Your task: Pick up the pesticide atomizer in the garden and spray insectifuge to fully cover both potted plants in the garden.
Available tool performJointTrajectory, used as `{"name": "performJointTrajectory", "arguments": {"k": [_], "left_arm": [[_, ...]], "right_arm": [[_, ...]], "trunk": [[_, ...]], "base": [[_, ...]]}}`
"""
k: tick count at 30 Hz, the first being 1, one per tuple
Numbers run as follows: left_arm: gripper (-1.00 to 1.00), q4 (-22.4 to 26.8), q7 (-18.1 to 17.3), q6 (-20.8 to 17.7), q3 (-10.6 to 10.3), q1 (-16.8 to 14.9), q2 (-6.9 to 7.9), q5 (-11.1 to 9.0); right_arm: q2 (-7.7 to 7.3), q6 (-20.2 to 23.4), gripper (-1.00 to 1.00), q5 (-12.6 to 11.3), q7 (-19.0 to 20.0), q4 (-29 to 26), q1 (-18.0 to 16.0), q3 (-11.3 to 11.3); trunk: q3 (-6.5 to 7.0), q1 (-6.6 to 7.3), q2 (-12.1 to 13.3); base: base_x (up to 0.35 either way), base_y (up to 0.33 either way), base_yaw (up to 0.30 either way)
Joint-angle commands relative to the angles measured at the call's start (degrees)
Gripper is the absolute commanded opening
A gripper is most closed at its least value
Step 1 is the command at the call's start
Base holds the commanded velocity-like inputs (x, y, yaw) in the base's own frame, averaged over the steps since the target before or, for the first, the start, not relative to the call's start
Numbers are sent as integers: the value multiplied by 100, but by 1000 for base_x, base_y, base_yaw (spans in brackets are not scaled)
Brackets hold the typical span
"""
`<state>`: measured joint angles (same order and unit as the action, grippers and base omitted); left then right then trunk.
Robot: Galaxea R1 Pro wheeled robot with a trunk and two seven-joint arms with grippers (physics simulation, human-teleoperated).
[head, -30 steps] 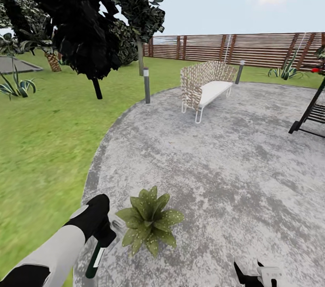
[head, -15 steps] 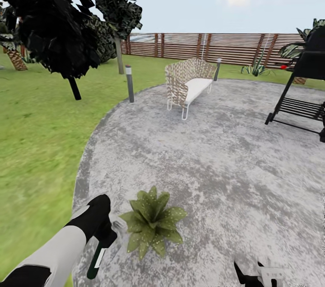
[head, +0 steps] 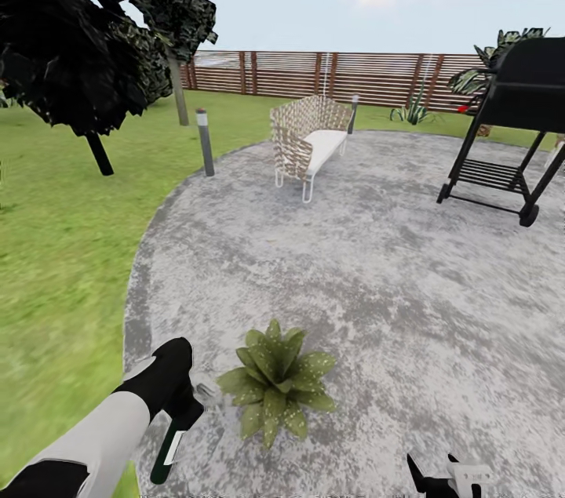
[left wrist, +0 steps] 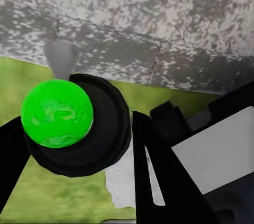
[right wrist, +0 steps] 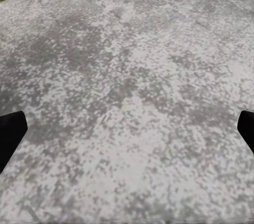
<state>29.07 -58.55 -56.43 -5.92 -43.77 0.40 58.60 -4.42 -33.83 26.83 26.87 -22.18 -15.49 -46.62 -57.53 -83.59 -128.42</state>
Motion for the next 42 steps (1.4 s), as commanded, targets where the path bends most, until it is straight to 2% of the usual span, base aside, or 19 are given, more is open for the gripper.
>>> {"name": "performJointTrajectory", "arguments": {"k": [1, 10, 24, 42], "left_arm": [[-100, 11, -57, -19, -23, 0, 4, 44], [-100, 11, -52, -14, -6, 3, -1, 50], [-100, 65, -59, -25, -7, -63, -4, 63], [-100, 19, -51, -42, -6, -70, -17, 63]], "right_arm": [[3, -18, 100, 26, 46, -3, -7, -49], [3, -18, 100, 25, 46, -5, -7, -52], [-5, -18, 100, 24, 38, -6, -7, -57], [-15, -18, 100, 24, 37, -18, -7, -57]], "trunk": [[-5, 2, -2], [-5, 2, -2], [-5, 2, -2], [-5, 2, -2]], "base": [[-114, 336, -19], [-110, 314, -240], [-6, 23, -294], [11, 276, -18]]}}
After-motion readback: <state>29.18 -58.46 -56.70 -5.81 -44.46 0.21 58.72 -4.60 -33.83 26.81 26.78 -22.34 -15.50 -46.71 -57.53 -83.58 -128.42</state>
